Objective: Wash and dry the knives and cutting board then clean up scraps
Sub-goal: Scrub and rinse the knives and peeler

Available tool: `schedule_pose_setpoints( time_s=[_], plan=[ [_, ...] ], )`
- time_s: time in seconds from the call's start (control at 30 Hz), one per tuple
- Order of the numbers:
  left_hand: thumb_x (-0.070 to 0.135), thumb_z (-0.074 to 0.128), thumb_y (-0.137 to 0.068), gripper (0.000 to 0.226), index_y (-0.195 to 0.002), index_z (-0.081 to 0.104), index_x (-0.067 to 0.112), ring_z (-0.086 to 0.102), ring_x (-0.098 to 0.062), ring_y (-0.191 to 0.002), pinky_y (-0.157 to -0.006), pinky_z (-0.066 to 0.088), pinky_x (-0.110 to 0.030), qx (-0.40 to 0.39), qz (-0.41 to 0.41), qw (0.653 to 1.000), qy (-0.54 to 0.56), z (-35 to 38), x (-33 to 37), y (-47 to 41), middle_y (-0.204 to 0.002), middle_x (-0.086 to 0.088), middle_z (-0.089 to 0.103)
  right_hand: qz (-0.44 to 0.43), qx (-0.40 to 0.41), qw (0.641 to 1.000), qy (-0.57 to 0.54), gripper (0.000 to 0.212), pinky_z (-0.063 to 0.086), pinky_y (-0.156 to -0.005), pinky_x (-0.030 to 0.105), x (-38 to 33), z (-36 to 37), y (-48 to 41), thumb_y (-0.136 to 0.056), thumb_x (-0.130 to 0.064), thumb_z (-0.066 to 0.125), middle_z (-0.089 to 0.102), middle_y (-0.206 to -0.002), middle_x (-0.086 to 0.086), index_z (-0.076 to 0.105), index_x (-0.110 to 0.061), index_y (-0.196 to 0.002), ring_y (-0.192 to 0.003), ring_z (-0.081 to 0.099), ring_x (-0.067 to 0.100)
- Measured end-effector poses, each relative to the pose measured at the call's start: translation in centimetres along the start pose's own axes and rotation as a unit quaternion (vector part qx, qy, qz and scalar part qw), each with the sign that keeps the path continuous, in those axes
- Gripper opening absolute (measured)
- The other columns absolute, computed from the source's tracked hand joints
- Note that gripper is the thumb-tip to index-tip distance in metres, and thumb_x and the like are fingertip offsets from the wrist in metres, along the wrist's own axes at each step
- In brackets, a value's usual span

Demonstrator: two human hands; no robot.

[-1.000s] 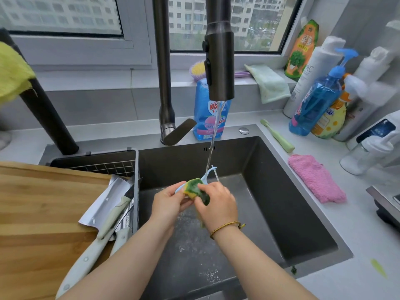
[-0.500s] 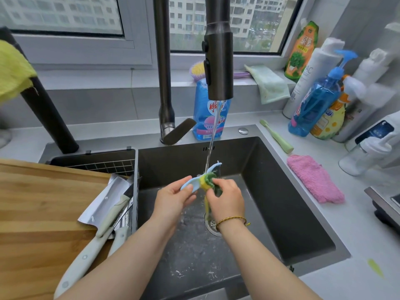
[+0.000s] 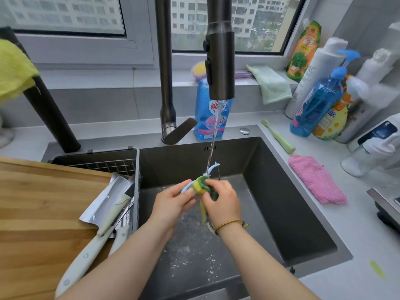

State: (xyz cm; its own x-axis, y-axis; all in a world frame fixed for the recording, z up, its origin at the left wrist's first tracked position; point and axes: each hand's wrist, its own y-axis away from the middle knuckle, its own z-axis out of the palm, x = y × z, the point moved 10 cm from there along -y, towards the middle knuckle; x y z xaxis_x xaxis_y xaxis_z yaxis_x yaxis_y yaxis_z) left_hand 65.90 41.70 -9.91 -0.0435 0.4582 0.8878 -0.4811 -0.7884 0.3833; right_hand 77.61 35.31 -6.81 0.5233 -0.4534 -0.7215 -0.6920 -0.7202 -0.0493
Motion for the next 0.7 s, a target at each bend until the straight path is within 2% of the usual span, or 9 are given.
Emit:
schedule_pose_setpoints(
  time_s=[0.1, 0.27, 0.43, 0.53, 0.57, 0.63, 0.7],
  plan=[
    [-0.002, 0.053, -0.088, 0.033, -0.121, 0.056, 0.003, 0.062, -0.008, -0.087, -0.068, 0.054, -0.012, -0.003, 0.01, 1.0, -0.016, 0.4, 0.1, 0.2, -0.094, 0.003, 0.064, 0.067, 0.041, 0.996, -0.04, 0.027, 0.042, -0.085, 0.027, 1.4, -1.2, -0.6, -0.088, -0.019, 0.055, 0.056, -0.115, 0.001, 0.062, -0.019, -0.114, -0.105, 0.054, 0.018],
    [0.002, 0.057, -0.086, 0.029, -0.115, 0.059, 0.003, 0.063, -0.008, -0.083, -0.069, 0.054, -0.013, 0.0, 0.008, 1.0, 0.004, -0.1, 0.3, 0.0, -0.095, -0.001, 0.067, -0.018, -0.054, 0.998, 0.014, 0.029, 0.038, -0.08, 0.021, -0.8, 1.1, 0.6, -0.086, -0.022, 0.056, 0.058, -0.113, -0.001, 0.063, -0.021, -0.114, -0.104, 0.053, 0.016],
    [0.002, 0.051, -0.091, 0.033, -0.124, 0.054, 0.003, 0.061, -0.011, -0.089, -0.068, 0.053, -0.012, -0.012, 0.031, 0.999, -0.017, 1.3, 0.5, 0.4, -0.103, -0.006, 0.063, 0.035, 0.048, 0.998, -0.018, 0.026, 0.038, -0.079, 0.022, 0.4, -2.8, -0.6, -0.086, -0.02, 0.057, 0.06, -0.11, 0.002, 0.065, -0.018, -0.111, -0.104, 0.054, 0.018],
    [0.004, 0.05, -0.091, 0.03, -0.121, 0.056, 0.004, 0.062, -0.011, -0.087, -0.068, 0.054, -0.014, -0.015, 0.03, 0.999, -0.003, 1.3, 0.7, 0.3, -0.106, -0.009, 0.063, -0.016, -0.029, 0.999, 0.014, 0.028, 0.038, -0.079, 0.019, -0.9, -1.8, 0.5, -0.086, -0.02, 0.057, 0.059, -0.105, -0.001, 0.065, -0.019, -0.112, -0.099, 0.054, 0.014],
    [0.003, 0.05, -0.091, 0.029, -0.119, 0.057, 0.004, 0.062, -0.012, -0.085, -0.067, 0.054, -0.015, -0.018, 0.024, 1.0, 0.003, 1.3, 0.4, 0.3, -0.107, -0.012, 0.063, -0.008, -0.044, 0.999, -0.01, 0.027, 0.039, -0.078, 0.018, -0.8, -1.7, 1.2, -0.085, -0.019, 0.058, 0.058, -0.1, -0.002, 0.065, -0.018, -0.111, -0.093, 0.054, 0.013],
    [0.003, 0.048, -0.093, 0.027, -0.118, 0.057, 0.004, 0.061, -0.014, -0.082, -0.063, 0.054, -0.012, -0.018, 0.01, 1.0, -0.002, 1.2, -0.3, 0.4, -0.108, -0.015, 0.061, 0.066, -0.048, 0.987, -0.136, 0.02, 0.041, -0.069, 0.017, 0.7, -2.7, 2.2, -0.085, -0.012, 0.056, 0.055, -0.083, -0.003, 0.066, -0.014, -0.102, -0.075, 0.051, 0.01],
    [0.002, 0.046, -0.094, 0.028, -0.12, 0.056, 0.002, 0.06, -0.015, -0.079, -0.058, 0.054, -0.01, -0.019, -0.007, 1.0, -0.01, 1.3, -1.3, 0.7, -0.106, -0.015, 0.06, 0.149, -0.046, 0.955, -0.254, 0.016, 0.039, -0.062, 0.021, 3.1, -4.2, 3.3, -0.086, -0.007, 0.05, 0.051, -0.07, -0.003, 0.062, -0.016, -0.079, -0.066, 0.046, 0.01]
  ],
)
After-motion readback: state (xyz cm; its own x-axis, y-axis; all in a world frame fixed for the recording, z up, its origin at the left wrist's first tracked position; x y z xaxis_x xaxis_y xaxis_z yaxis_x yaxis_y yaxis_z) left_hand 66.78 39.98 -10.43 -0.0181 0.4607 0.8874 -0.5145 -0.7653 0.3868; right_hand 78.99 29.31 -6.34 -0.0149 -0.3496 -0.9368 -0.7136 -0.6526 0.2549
